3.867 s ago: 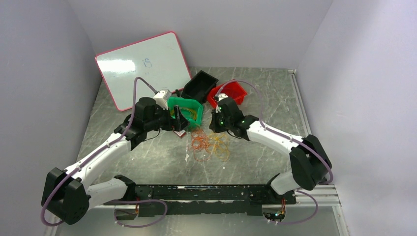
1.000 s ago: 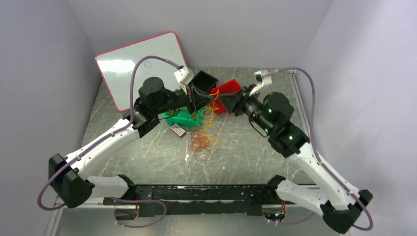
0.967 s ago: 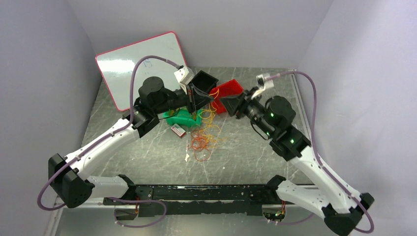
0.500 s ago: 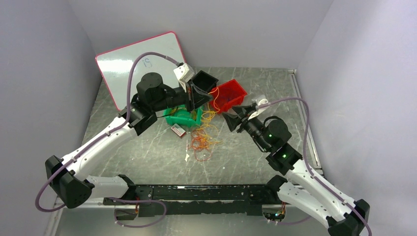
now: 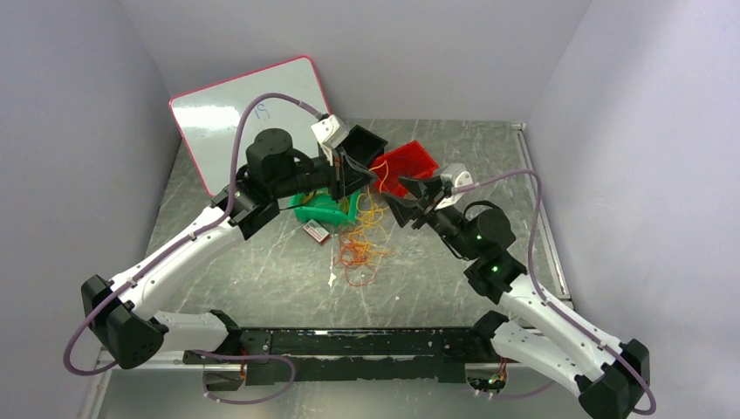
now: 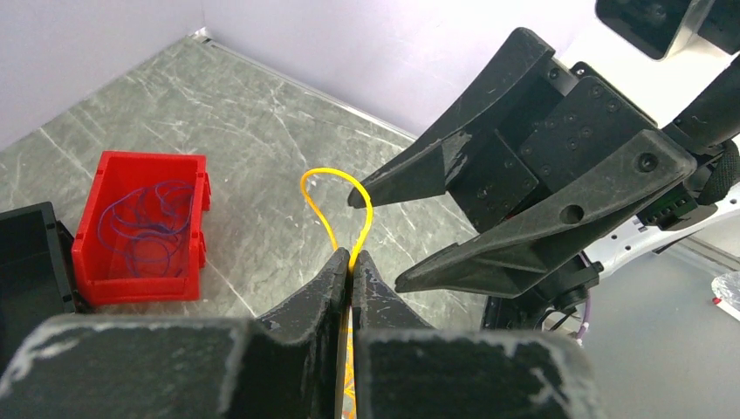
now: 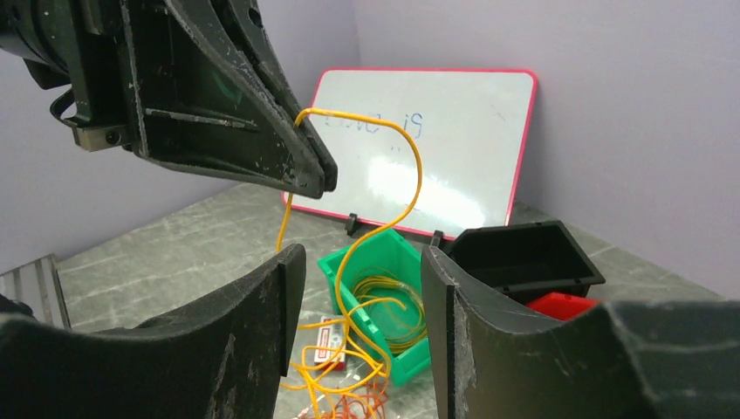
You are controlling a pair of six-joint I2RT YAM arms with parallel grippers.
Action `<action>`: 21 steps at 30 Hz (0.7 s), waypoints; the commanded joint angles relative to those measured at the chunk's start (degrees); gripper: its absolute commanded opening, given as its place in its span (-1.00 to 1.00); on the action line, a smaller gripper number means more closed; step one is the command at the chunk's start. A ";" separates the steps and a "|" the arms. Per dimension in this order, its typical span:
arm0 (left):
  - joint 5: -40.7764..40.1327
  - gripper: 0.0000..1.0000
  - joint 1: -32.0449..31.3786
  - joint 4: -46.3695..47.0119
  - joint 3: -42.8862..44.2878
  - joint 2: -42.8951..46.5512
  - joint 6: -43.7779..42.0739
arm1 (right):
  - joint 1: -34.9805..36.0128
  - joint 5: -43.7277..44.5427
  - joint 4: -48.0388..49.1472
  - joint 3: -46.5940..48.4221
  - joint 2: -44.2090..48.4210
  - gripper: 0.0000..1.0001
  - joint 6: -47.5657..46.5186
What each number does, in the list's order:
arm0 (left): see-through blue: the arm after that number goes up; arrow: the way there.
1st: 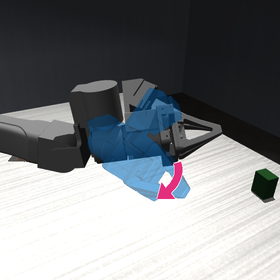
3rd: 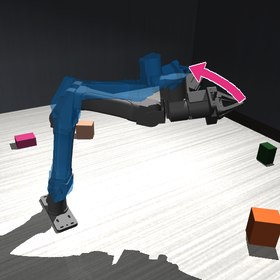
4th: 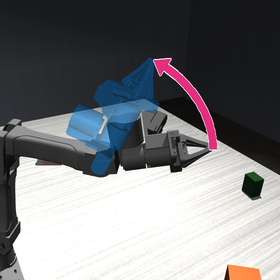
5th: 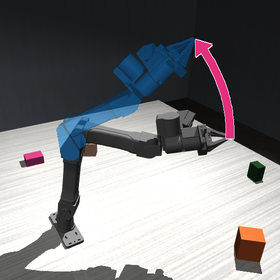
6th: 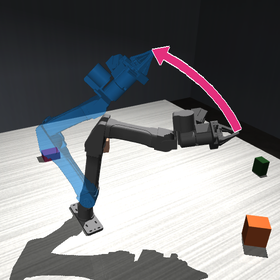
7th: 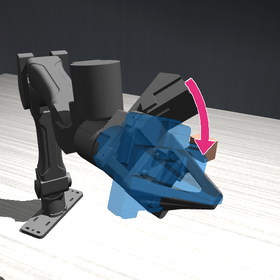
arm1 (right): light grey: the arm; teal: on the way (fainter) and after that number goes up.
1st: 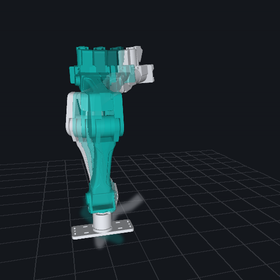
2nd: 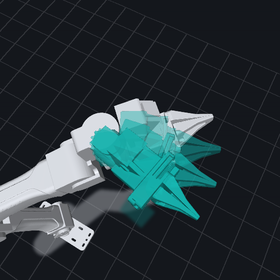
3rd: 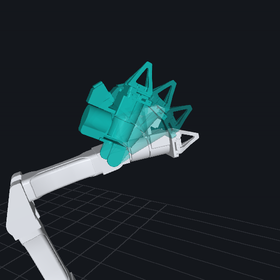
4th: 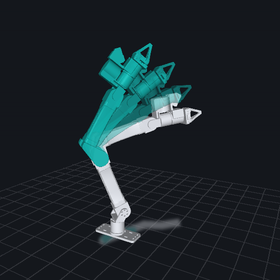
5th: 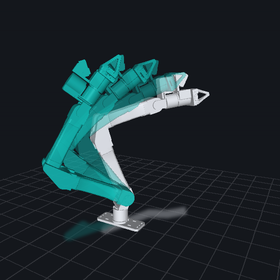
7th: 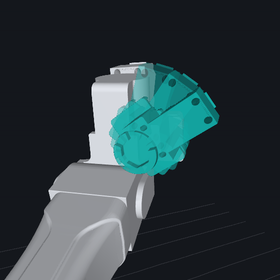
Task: Untangle the cables
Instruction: Untie the cable.
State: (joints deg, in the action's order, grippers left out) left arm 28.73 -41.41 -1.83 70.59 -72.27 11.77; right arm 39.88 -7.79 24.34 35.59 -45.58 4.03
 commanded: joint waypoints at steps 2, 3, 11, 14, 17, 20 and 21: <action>0.38 -0.86 -0.26 -0.69 2.10 -0.47 -0.99 | 0.27 -1.09 5.48 1.34 -3.83 0.10 0.59; 0.44 -0.86 -0.28 -0.62 2.03 -0.50 -0.94 | 0.24 -1.16 6.08 1.51 -4.87 0.10 0.70; 1.06 -0.86 -0.25 -0.37 2.16 0.12 -0.44 | 0.28 8.59 5.91 3.43 -12.07 0.05 0.29; 1.72 -0.86 -0.21 -1.04 2.94 0.37 -0.18 | 0.28 15.38 5.12 3.69 -14.08 -0.02 0.19; 2.90 -0.86 -0.30 -2.82 4.92 0.38 -0.22 | 0.20 20.13 5.36 4.01 -15.15 -0.21 -0.74; 3.11 -0.86 -0.25 -4.48 6.51 0.90 -0.25 | 0.13 25.98 4.07 5.30 -16.16 -0.28 -2.56; 3.07 -0.86 -0.25 -4.93 6.88 1.17 -0.26 | -0.13 27.90 3.39 5.74 -16.58 -0.31 -2.96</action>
State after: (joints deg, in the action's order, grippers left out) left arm 29.85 -41.41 -4.82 74.06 -72.44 11.55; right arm 39.88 9.21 28.23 38.06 -61.30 3.55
